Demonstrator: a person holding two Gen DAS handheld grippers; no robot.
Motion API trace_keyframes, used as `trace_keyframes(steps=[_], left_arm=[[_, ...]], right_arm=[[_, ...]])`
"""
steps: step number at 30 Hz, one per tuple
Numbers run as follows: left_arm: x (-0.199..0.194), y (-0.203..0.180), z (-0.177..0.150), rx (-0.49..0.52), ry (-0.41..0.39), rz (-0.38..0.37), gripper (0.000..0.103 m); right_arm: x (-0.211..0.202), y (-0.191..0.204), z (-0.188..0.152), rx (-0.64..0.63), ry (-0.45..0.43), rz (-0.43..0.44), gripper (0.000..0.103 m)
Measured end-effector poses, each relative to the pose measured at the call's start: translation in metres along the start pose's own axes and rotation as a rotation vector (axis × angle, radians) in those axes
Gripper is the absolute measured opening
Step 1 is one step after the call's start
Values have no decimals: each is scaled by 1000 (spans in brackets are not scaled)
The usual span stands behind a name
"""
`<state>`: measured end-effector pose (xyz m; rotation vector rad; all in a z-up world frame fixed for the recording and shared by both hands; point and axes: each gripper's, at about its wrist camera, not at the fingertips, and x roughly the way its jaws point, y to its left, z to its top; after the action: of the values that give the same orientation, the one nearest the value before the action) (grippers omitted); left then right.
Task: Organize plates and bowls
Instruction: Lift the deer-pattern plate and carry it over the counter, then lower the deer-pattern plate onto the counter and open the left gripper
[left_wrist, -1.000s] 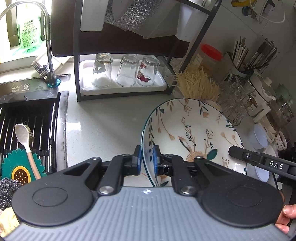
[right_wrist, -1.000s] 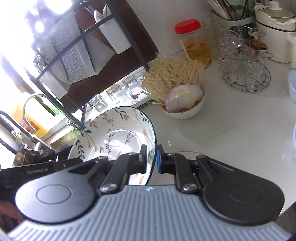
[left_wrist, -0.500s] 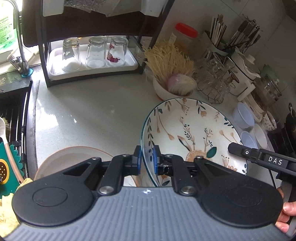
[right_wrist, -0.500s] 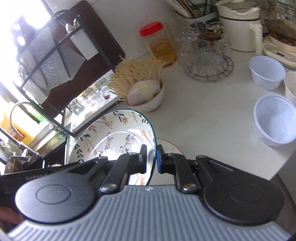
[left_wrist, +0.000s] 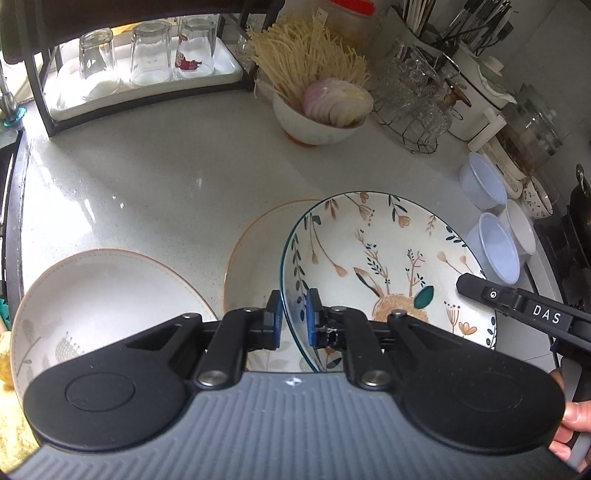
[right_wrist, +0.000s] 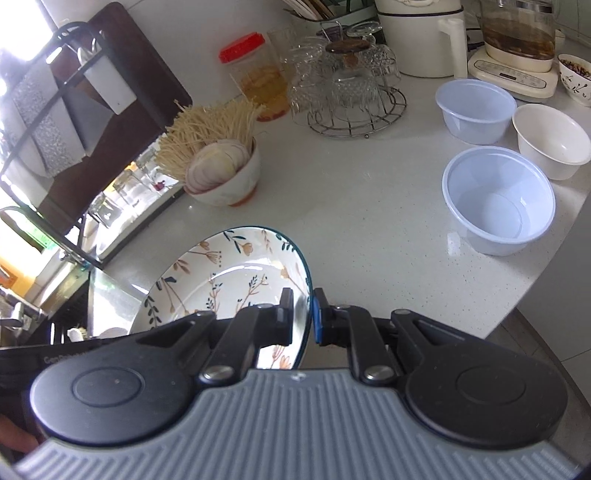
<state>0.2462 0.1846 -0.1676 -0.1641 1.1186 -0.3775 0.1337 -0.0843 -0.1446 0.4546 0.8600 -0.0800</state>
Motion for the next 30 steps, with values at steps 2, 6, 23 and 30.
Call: trace_keyframes(steps=[2,6,23,30], left_arm=[[6,3,0,-13,18,-2,15],[13,6,1,-16,31,9,15],[43,4,5,48,143,68,18],[45,3,7,78,161,70,19]], right_arm=[[3,1,-2,-13,8,-11,13],[9,1,-3,-23,18,-14,13],[24,13,-6,-93,14,-66,13],[25,16,-10,-104,-13,-87,13]])
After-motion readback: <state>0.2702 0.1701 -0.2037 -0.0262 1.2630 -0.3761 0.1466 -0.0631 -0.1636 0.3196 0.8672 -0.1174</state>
